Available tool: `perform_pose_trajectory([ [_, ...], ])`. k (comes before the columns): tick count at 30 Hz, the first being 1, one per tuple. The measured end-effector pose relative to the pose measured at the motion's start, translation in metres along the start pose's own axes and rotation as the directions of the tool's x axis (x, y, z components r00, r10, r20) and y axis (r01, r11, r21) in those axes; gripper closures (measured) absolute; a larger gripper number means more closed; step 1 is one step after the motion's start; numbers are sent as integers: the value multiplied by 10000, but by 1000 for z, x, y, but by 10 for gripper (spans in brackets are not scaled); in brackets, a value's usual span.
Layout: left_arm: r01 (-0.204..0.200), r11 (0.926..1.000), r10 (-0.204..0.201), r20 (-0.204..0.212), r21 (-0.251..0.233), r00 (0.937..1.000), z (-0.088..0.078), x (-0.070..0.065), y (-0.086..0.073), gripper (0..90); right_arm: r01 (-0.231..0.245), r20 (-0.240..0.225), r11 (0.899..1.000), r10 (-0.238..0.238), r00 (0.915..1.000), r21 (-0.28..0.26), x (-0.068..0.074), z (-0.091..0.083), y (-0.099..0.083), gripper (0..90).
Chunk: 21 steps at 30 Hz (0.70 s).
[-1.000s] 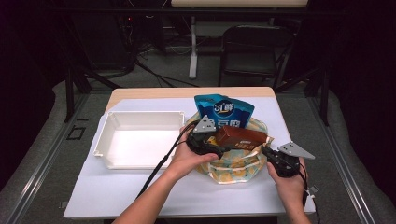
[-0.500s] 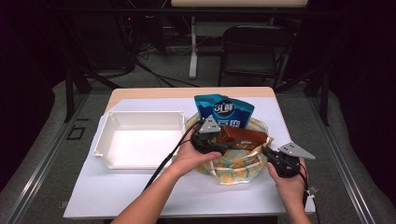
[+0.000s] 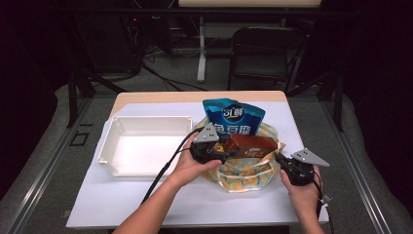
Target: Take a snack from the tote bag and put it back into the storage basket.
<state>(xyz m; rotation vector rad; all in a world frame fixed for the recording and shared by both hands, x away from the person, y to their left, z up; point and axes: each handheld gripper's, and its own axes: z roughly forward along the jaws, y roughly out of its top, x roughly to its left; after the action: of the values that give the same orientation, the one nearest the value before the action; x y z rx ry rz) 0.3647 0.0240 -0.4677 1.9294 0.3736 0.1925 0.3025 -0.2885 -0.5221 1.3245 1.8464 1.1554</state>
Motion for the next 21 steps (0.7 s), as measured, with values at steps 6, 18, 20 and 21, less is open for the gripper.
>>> perform_pose_trajectory([
  [6, -120, 9995, 118, -78, -300, 9999, -21, -3, -2, 479, 77, -58, 10000, -77, 10000, -14, 3, 1, 0, 896],
  [18, 16, 9949, -34, -171, -1007, 9998, -68, 0, -13, 481, 223, -43, 9997, -223, 9997, 112, 7, 3, -1, 896],
  [20, 86, 9938, -105, -165, -1113, 9998, -74, 0, -16, 481, 227, -78, 9996, -226, 9997, 144, 8, 3, -1, 896],
  [21, 128, 9933, -144, -133, -1151, 9998, -77, 1, -18, 481, 254, -41, 9995, -254, 9997, 178, 8, 3, -1, 896],
])
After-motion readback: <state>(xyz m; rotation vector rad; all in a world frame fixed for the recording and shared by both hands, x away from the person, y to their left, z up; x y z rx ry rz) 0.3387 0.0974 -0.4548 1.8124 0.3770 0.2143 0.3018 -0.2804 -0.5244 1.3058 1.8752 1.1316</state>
